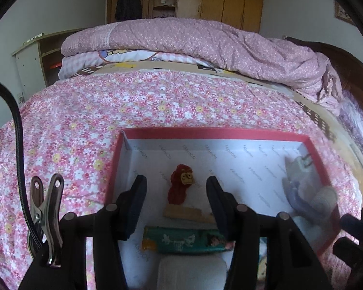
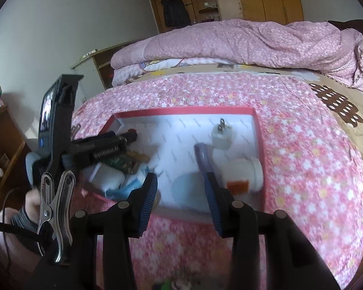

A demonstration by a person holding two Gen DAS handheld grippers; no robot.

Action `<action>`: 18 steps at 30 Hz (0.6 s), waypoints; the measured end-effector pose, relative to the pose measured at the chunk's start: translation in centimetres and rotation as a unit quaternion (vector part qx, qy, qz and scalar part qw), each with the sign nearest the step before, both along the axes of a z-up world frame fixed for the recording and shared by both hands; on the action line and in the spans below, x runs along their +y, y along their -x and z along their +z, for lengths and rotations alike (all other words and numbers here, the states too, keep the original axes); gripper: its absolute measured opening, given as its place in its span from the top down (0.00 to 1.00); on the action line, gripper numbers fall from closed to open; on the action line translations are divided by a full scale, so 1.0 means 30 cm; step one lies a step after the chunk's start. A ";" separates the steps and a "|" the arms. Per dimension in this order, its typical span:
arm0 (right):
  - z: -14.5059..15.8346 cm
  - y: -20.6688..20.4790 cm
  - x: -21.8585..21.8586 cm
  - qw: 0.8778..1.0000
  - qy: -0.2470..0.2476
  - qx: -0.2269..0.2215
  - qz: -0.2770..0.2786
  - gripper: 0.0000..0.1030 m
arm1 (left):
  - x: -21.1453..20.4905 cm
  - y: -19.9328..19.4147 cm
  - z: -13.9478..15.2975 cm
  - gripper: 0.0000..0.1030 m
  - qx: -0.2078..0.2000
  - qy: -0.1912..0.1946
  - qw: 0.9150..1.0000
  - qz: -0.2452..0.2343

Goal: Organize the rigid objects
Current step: 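Open both grippers to release the red figure and wooden disc in the box, then move both grippers back toward the green figure and gray plate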

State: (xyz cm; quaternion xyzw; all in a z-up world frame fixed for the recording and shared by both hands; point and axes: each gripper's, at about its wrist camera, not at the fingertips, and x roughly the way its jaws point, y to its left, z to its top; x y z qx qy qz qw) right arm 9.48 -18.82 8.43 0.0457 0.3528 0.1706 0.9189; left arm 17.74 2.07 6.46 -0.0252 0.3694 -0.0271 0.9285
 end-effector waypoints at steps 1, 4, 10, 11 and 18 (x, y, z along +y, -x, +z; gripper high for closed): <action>-0.002 0.014 -0.006 1.000 0.001 0.001 -0.001 0.59 | -0.001 0.012 0.009 0.48 -0.002 -0.001 1.000 -0.001; -0.012 0.044 -0.023 1.000 0.002 0.004 -0.006 0.59 | -0.006 0.047 0.030 0.48 -0.006 -0.001 1.000 -0.005; -0.037 0.089 -0.056 1.000 -0.012 0.022 -0.014 0.59 | -0.022 0.144 0.054 0.48 -0.011 0.001 1.000 -0.018; -0.040 0.097 -0.063 0.999 -0.015 0.024 -0.016 0.59 | -0.025 0.162 0.057 0.48 -0.012 0.001 1.000 -0.020; -0.055 0.182 -0.105 0.999 -0.013 0.027 -0.029 0.59 | -0.053 0.289 0.068 0.48 -0.010 0.014 0.999 -0.039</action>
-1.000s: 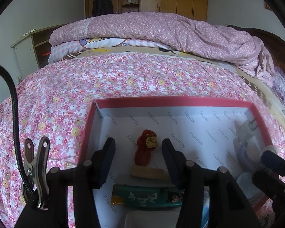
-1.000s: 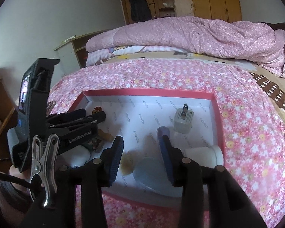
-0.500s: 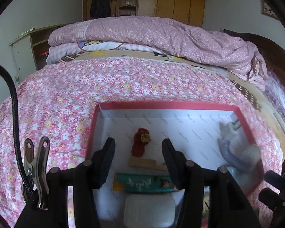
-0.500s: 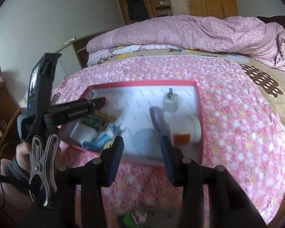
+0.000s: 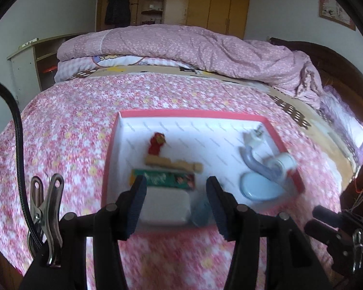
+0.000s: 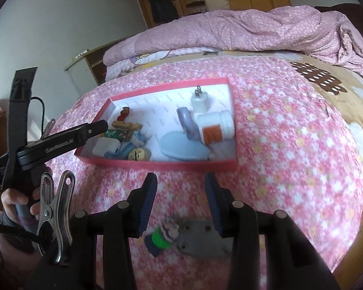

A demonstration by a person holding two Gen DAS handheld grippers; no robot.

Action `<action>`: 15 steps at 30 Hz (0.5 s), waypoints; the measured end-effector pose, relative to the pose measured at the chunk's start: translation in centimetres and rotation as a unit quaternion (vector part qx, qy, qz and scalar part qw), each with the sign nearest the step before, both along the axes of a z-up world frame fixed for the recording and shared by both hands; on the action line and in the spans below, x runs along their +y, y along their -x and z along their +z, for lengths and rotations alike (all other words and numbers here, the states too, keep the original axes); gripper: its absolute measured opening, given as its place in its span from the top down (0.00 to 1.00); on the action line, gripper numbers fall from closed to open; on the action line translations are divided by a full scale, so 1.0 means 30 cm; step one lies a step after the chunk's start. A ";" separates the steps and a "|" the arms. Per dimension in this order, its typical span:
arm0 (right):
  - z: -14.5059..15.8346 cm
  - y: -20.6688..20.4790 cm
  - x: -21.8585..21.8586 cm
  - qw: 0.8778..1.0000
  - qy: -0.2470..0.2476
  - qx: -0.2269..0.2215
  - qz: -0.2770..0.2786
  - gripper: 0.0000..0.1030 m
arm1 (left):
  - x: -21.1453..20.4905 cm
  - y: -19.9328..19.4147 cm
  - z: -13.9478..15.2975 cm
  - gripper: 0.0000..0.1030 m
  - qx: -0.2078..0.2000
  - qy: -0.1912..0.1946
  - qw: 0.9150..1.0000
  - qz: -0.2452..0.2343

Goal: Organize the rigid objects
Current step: 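Move both grippers back toward the green figure and gray plate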

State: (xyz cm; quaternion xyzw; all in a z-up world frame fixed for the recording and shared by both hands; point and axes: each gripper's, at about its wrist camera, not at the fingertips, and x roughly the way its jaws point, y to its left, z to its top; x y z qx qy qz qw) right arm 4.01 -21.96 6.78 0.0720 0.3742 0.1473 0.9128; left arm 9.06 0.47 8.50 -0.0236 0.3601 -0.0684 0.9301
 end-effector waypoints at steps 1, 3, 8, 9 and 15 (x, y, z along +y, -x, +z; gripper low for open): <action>-0.003 0.011 -0.005 1.000 0.002 0.000 0.000 0.59 | -0.010 0.021 0.001 0.48 -0.001 -0.001 1.000 -0.004; -0.012 0.038 -0.018 1.000 0.007 0.001 -0.001 0.59 | -0.028 0.054 0.000 0.48 -0.002 -0.004 1.000 -0.010; -0.042 0.103 -0.049 1.000 0.005 0.010 -0.008 0.59 | -0.092 0.134 -0.014 0.48 0.001 -0.012 0.999 -0.036; -0.046 0.114 -0.052 1.000 0.006 0.011 -0.009 0.59 | -0.105 0.149 -0.017 0.48 0.003 -0.013 0.999 -0.042; -0.059 0.158 -0.076 1.000 0.013 0.013 -0.020 0.59 | -0.193 0.232 -0.066 0.48 0.013 -0.028 0.996 -0.080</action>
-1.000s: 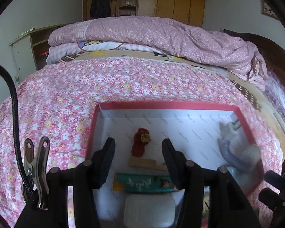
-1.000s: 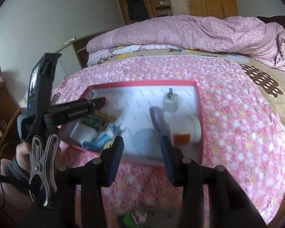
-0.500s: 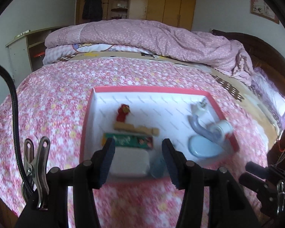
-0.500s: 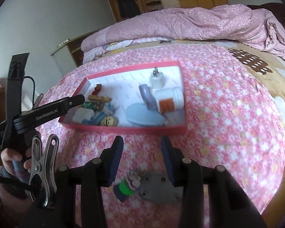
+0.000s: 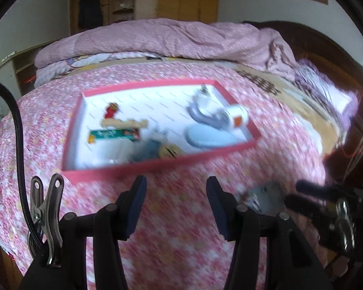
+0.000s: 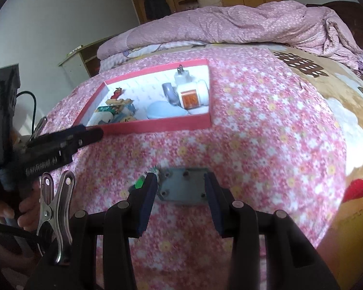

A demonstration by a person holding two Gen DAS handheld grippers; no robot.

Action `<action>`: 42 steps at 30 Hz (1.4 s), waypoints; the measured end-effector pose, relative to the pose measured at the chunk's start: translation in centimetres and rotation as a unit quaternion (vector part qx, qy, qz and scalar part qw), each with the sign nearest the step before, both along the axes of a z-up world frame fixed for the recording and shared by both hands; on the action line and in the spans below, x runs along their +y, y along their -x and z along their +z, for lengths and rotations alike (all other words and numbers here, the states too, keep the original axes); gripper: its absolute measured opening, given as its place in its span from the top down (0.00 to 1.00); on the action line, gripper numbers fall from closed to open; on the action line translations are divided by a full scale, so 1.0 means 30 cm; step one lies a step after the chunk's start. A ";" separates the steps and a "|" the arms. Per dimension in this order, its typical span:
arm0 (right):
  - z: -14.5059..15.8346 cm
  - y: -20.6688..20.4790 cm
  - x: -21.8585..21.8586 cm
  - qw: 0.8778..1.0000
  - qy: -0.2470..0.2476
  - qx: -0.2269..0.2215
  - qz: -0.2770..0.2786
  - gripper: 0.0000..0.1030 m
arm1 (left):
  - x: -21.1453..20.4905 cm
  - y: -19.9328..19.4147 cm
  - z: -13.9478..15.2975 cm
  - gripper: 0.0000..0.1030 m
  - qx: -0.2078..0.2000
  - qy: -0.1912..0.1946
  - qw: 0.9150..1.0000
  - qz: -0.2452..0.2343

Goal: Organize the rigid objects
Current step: 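Move both grippers back toward the green figure and gray plate, then grasp the green-and-white figure with left while right grasps the gray plate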

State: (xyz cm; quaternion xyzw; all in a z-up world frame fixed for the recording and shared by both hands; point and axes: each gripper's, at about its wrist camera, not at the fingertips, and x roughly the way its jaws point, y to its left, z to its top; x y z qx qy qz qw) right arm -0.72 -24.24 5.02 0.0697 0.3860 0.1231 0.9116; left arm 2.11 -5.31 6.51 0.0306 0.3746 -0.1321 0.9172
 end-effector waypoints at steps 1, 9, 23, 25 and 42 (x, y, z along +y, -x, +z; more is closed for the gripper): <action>-0.001 0.006 -0.005 1.000 0.001 0.000 -0.004 0.59 | -0.014 0.012 -0.012 0.48 0.005 -0.001 1.000 -0.008; -0.018 0.032 -0.047 1.000 0.008 -0.001 -0.019 0.59 | -0.089 0.068 -0.060 0.48 0.038 0.017 0.997 -0.064; -0.045 0.039 -0.102 0.999 0.012 -0.001 -0.041 0.59 | -0.199 0.066 -0.135 0.48 0.039 -0.022 0.994 -0.097; -0.051 0.037 -0.102 0.999 0.015 0.000 -0.042 0.59 | -0.208 0.062 -0.143 0.60 0.039 -0.025 0.994 -0.101; -0.082 0.013 -0.063 0.999 0.011 0.016 -0.029 0.51 | -0.051 0.075 -0.111 0.70 0.013 -0.058 0.998 -0.029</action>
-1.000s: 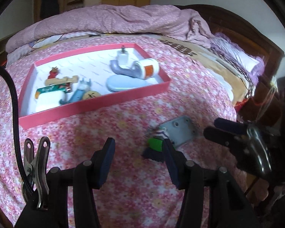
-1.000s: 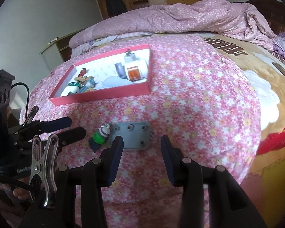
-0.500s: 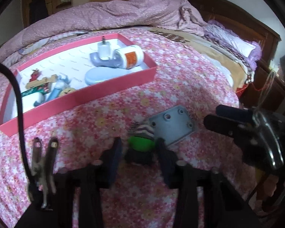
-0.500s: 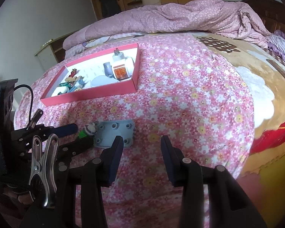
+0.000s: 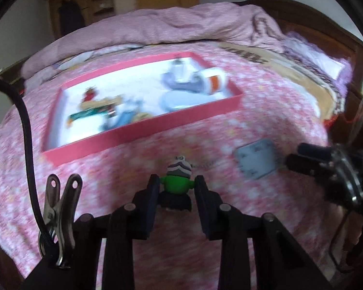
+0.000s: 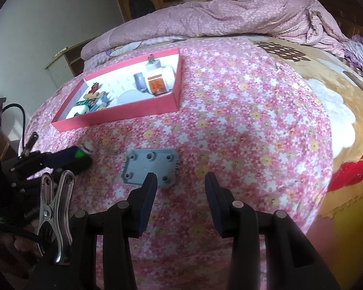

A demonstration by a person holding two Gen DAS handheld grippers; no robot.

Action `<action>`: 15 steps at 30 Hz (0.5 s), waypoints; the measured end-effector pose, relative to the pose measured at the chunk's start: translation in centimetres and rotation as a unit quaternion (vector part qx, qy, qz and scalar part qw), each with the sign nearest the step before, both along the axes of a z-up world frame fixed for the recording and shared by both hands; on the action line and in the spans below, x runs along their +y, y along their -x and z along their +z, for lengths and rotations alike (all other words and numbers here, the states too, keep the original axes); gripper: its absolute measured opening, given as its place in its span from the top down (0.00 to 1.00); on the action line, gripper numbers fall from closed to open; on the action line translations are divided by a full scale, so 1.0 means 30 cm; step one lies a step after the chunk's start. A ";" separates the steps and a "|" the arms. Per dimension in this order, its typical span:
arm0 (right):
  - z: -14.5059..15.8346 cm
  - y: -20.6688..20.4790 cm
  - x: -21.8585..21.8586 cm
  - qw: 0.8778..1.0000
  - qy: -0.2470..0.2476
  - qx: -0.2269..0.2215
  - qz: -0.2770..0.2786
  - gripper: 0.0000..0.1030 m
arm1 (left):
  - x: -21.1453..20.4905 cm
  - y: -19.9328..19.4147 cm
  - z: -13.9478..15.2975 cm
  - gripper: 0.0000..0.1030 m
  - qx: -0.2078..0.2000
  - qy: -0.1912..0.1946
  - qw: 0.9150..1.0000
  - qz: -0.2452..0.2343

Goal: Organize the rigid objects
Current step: 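Grasp the green-and-white figure with left while right grasps the gray plate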

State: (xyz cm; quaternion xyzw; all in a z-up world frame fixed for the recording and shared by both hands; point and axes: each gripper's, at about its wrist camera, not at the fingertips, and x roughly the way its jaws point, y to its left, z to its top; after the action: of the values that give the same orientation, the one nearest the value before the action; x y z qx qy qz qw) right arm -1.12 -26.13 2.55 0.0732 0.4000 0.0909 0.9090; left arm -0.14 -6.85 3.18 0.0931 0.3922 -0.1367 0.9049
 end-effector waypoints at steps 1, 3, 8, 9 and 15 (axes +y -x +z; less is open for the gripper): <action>-0.002 0.001 0.005 1.000 0.001 -0.001 0.000 0.41 | 0.029 -0.001 -0.003 0.70 0.004 0.001 1.000 0.011; -0.006 -0.004 0.022 1.000 0.008 -0.002 0.001 0.38 | 0.087 -0.001 -0.012 0.70 0.012 0.007 0.999 0.033; -0.017 -0.031 0.067 1.000 0.021 0.014 0.012 0.37 | 0.186 -0.002 -0.021 0.70 0.014 0.027 0.997 0.069; -0.019 -0.037 0.077 0.999 0.026 0.017 0.012 0.37 | 0.200 -0.003 -0.022 0.70 0.010 0.027 0.997 0.076; -0.026 -0.072 0.131 0.998 0.050 0.023 0.013 0.35 | 0.232 0.006 -0.030 0.69 -0.001 0.026 0.996 0.085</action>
State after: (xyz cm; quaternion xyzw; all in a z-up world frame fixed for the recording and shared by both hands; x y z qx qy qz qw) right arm 1.06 -22.20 1.77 0.0240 0.4255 0.0809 0.9010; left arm -0.33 0.11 2.28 0.0358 0.3938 -0.0695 0.9159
